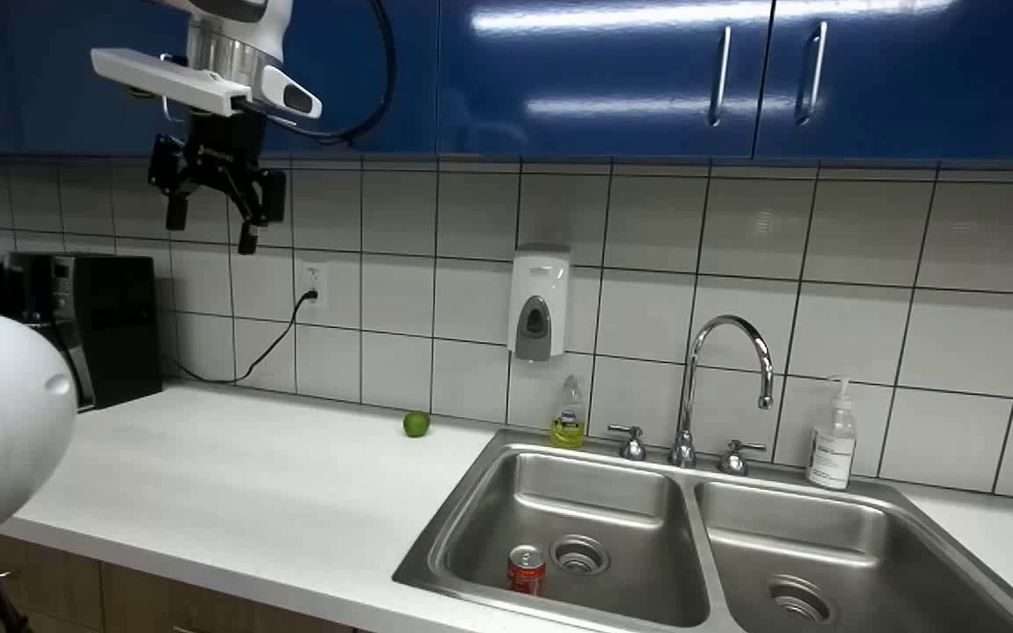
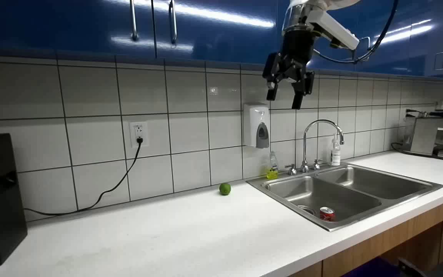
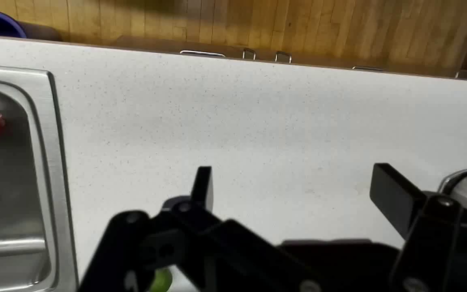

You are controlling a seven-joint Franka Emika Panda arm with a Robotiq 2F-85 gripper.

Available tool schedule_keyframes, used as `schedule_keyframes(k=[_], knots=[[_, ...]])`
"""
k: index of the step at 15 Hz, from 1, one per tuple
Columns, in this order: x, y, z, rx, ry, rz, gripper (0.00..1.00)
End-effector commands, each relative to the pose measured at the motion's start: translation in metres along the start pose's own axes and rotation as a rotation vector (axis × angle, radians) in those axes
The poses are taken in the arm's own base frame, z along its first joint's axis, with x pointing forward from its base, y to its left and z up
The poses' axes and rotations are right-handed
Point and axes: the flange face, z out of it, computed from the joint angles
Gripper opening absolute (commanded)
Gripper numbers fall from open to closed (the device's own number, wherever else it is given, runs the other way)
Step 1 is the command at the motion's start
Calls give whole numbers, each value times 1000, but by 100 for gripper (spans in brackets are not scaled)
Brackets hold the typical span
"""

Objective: Remove the Coca-Cola soda can from the sink and place it on the left side of the counter

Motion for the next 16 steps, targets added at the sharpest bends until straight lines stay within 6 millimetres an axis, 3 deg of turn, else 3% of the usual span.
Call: schedule_keyframes(k=[1, 7, 16], knots=[[0, 0, -1, 0, -2, 0, 100], [4, 46, 19, -74, 12, 145, 100], [-20, 150, 58, -138, -21, 421, 100]])
